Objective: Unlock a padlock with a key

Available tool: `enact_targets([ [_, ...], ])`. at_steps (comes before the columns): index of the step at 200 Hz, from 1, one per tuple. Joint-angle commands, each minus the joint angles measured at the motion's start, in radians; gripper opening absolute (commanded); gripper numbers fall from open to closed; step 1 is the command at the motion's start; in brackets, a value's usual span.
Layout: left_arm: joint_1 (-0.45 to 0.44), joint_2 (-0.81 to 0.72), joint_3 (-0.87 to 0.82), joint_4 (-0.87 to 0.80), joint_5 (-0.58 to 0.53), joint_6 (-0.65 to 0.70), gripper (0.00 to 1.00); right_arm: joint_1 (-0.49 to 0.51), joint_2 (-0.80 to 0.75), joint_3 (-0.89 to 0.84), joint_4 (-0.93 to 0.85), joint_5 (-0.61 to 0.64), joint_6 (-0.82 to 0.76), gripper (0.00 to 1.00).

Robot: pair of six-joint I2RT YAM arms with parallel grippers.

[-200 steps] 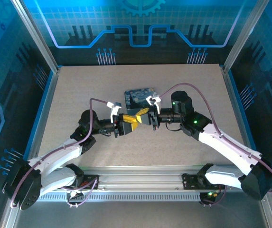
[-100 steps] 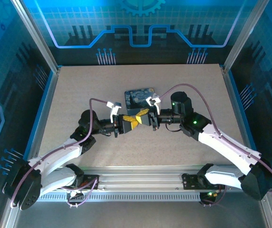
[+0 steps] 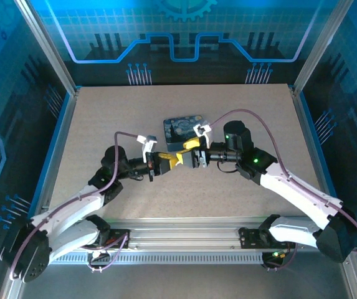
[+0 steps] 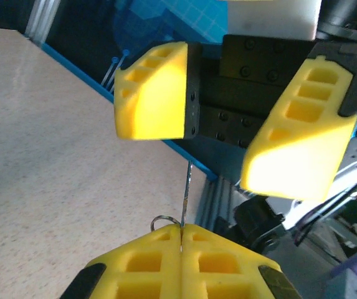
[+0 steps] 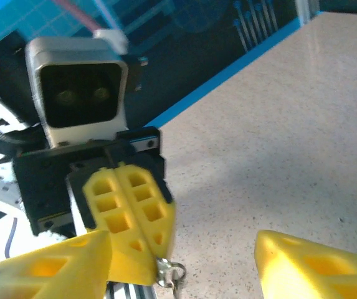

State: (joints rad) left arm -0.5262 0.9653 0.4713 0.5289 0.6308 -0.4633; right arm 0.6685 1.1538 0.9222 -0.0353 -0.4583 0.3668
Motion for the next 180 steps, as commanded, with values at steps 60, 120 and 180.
enact_targets([
  [60,0.005,-0.234,-0.062,-0.498,-0.371,0.178,0.0,0.057,0.217,0.071,-0.237,0.586,0.173,0.62],
  [120,0.005,-0.298,-0.116,-0.571,-0.402,0.187,0.0,0.129,0.533,0.162,-0.188,0.872,0.217,0.61],
  [180,0.005,-0.372,-0.147,-0.622,-0.402,0.213,0.0,0.116,0.733,0.263,-0.121,0.903,0.206,0.51],
])
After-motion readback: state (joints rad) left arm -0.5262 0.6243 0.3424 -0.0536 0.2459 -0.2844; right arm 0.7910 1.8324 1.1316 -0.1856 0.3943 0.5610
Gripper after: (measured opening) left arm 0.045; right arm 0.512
